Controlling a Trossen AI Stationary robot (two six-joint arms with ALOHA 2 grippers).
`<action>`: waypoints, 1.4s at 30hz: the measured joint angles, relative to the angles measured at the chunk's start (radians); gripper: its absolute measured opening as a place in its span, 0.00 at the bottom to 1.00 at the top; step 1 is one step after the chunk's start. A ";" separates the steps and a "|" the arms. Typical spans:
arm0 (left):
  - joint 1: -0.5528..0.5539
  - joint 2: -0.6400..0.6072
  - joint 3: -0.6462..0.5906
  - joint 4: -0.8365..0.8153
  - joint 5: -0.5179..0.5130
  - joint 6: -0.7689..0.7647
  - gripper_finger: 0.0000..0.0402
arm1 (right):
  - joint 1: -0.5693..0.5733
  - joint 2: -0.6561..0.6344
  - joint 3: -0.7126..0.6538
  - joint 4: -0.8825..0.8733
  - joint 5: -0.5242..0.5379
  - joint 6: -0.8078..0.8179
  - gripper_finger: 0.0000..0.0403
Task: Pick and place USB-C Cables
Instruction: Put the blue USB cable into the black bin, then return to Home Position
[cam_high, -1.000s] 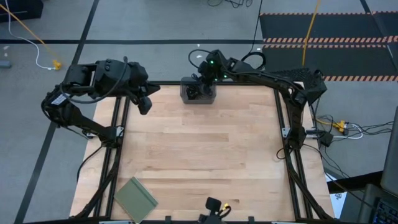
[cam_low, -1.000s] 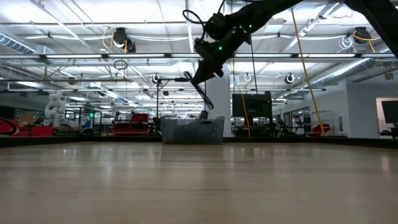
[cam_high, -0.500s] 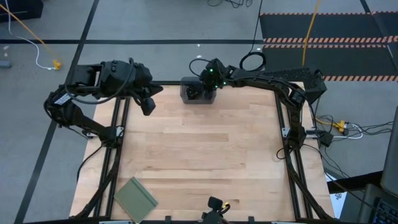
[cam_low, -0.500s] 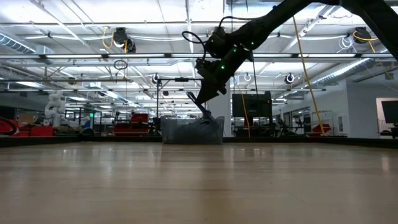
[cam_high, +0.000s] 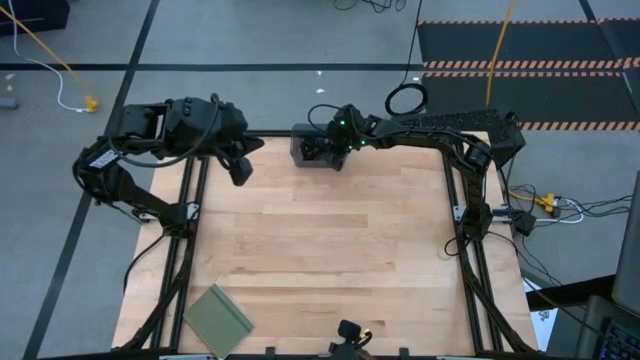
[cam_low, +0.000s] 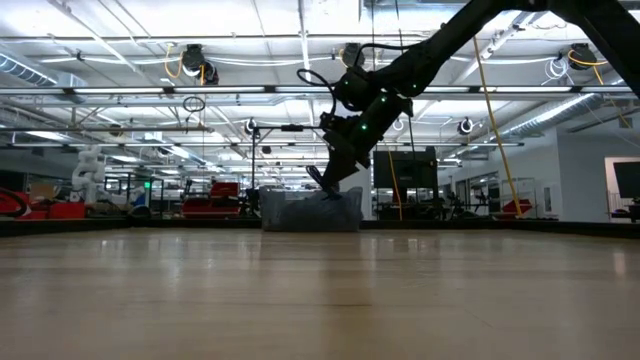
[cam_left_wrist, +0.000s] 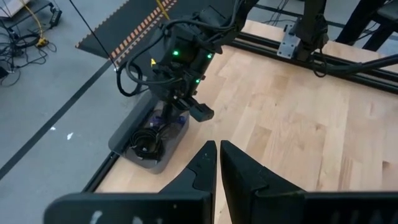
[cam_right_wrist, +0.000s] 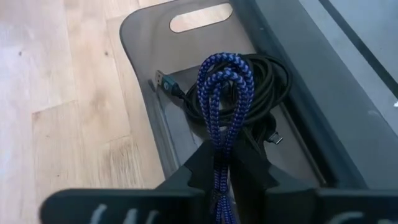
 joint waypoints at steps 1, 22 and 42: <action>0.000 0.001 0.000 0.000 0.000 0.000 0.06 | 0.000 0.000 0.000 0.001 0.000 0.003 0.10; 0.000 0.001 0.000 0.000 0.000 -0.001 0.06 | 0.045 -0.181 -0.001 -0.030 0.002 0.189 0.34; 0.070 -0.030 0.000 -0.088 -0.001 0.223 0.06 | 0.178 -0.635 0.000 -0.317 0.003 0.226 0.17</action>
